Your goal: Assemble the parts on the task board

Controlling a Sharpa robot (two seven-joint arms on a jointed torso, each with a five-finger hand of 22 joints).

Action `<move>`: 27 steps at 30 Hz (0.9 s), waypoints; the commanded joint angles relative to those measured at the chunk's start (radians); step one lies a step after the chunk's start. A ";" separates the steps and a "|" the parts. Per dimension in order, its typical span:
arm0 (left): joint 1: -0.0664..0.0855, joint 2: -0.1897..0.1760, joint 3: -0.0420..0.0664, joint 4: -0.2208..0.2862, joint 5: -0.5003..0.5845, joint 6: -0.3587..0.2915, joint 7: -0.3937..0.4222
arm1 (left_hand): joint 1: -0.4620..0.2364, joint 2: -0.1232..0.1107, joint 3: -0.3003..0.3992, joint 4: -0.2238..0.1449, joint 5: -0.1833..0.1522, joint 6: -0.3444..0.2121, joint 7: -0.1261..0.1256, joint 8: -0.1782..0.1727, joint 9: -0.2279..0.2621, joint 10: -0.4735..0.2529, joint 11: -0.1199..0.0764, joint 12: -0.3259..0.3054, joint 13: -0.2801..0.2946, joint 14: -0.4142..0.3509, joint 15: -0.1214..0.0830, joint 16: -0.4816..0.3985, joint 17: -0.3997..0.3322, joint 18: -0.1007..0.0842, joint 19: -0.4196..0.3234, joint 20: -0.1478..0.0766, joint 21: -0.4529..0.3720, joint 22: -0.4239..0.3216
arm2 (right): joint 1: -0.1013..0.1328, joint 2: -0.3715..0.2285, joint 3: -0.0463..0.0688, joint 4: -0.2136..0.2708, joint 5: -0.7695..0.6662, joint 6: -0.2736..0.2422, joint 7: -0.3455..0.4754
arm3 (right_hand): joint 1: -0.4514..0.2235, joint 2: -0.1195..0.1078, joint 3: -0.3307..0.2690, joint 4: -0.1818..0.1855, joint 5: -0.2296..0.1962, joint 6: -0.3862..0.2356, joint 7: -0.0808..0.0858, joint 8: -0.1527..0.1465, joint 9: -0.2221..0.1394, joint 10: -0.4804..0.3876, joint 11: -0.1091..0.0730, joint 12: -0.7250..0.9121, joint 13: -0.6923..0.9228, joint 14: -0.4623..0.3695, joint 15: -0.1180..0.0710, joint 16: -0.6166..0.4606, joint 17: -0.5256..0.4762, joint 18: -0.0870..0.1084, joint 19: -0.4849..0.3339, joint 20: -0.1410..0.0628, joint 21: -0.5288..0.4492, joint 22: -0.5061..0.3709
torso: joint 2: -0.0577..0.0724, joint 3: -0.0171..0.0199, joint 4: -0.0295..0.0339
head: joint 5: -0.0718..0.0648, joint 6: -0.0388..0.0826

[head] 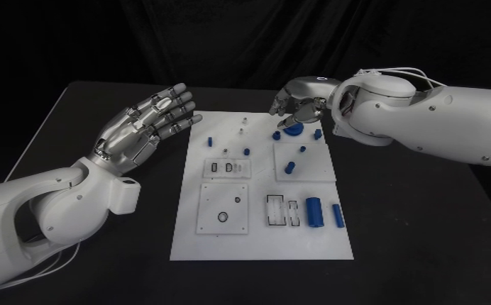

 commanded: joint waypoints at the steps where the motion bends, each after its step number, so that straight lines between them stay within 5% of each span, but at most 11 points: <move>1: 0.004 0.001 0.001 0.003 -0.006 -0.012 0.208 | -0.007 -0.001 0.008 0.001 0.007 0.008 0.001 0.005 0.001 0.000 0.008 0.005 0.001 0.004 0.004 0.004 0.001 -0.010 -0.002 0.001 -0.002 0.000 | 0.002 0.000 0.001 0.010 -0.264 -0.012 -0.122 | 0.002 -0.011 0.009 0.001 -0.008 0.000 -0.007 -0.010 -0.002 0.004 -0.001 -0.010 -0.001 0.031 -0.008 -0.006 0.000 -0.017 0.001 -0.004 0.004 0.026 | 0.020 -0.0075 0.0078 | -0.015 0.010; 8: 0.004 0.000 0.001 0.002 -0.006 -0.010 0.206 | -0.008 0.000 0.010 0.001 0.008 0.009 0.002 0.005 0.001 0.000 0.008 0.005 0.001 0.003 0.005 0.004 0.001 -0.011 -0.001 0.001 -0.001 0.001 | -0.001 -0.012 0.001 0.027 -0.340 -0.009 -0.159 | -0.010 -0.024 0.020 0.008 -0.012 0.001 -0.013 -0.032 -0.002 0.006 -0.001 -0.030 0.000 0.028 -0.008 -0.015 -0.012 -0.016 -0.001 -0.005 0.002 0.023 | 0.035 -0.0119 0.0179 | -0.029 0.025; 12: 0.004 -0.002 0.001 0.003 -0.006 -0.008 0.205 | -0.008 0.000 0.010 0.001 0.008 0.009 0.002 0.005 0.001 0.000 0.008 0.005 0.001 0.003 0.005 0.004 0.001 -0.011 -0.001 0.001 -0.001 0.001 | -0.003 -0.017 0.001 0.031 -0.353 -0.008 -0.161 | -0.006 -0.025 0.031 0.006 -0.005 0.006 -0.013 -0.039 -0.001 0.007 0.000 -0.038 0.000 0.028 -0.009 -0.018 -0.015 -0.015 -0.004 -0.006 -0.001 0.019 | 0.037 -0.0148 0.0157 | -0.029 0.028; 27: 0.004 0.027 0.000 -0.027 -0.006 0.011 0.202 | -0.010 0.002 0.016 0.001 0.009 0.010 0.003 0.005 0.001 -0.002 0.012 0.005 0.001 0.001 0.006 0.003 0.000 -0.012 0.001 0.001 0.000 0.001 | -0.045 -0.047 0.000 0.042 -0.335 -0.086 -0.112 | -0.022 -0.044 0.083 0.019 0.021 0.067 0.006 -0.064 0.013 0.065 -0.006 -0.066 0.004 0.035 -0.009 -0.014 0.010 -0.019 0.005 -0.007 0.006 0.040 | 0.022 -0.0184 0.0140 | -0.034 0.012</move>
